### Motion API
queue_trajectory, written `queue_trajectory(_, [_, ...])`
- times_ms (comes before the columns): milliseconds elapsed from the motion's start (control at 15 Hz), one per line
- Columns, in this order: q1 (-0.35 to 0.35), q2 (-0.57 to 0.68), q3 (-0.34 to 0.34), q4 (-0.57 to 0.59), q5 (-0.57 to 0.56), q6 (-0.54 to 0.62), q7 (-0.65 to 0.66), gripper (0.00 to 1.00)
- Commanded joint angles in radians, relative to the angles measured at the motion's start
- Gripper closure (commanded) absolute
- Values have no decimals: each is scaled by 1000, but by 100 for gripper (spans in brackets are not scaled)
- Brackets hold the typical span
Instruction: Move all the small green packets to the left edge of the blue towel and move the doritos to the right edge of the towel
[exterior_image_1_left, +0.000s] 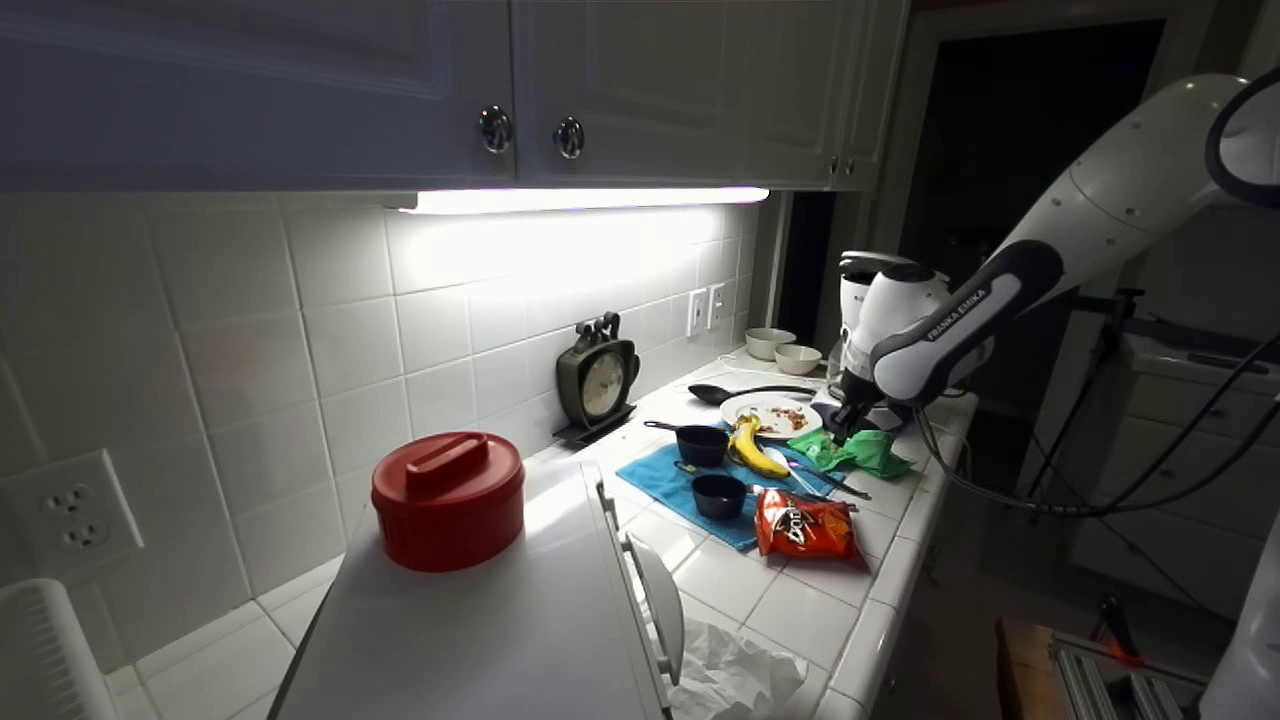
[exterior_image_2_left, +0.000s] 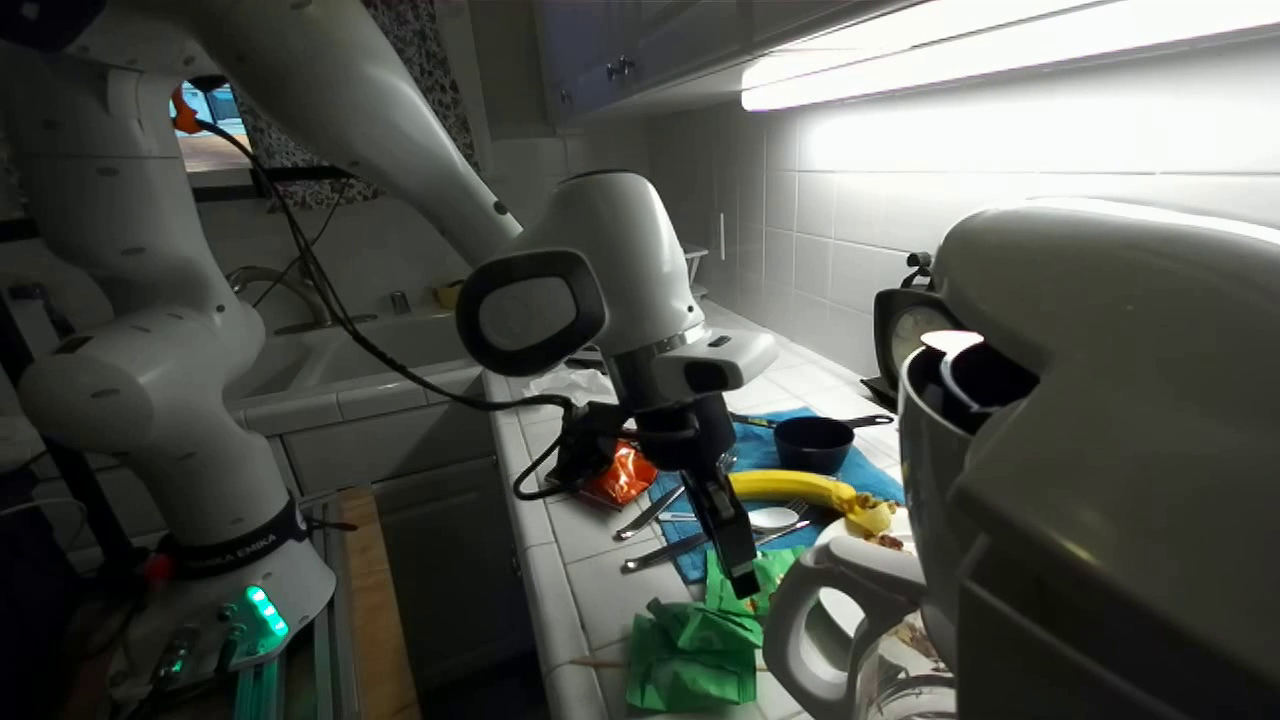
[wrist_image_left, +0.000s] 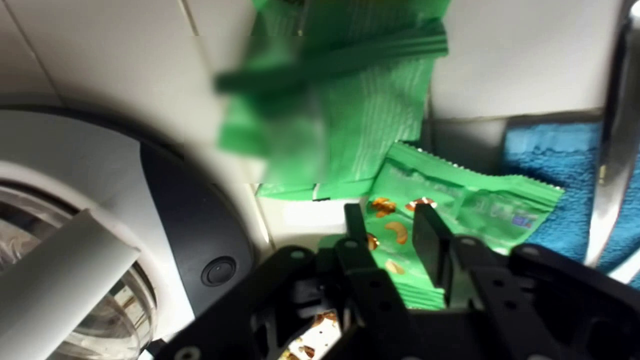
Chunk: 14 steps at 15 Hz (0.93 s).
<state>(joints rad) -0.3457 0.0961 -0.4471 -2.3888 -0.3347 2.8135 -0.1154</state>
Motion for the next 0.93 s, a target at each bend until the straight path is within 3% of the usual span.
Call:
queue_trajectory(0, [-19,12,-12,-3,-91,60,-12,37])
queue_trajectory(333, [-39,28,7,-38,-31,152,-92,2])
queue_trajectory(600, [-88,28,86,-100,147,234,-230,0])
queue_trajectory(867, [-150,31,189,-116,324,243,-367,0])
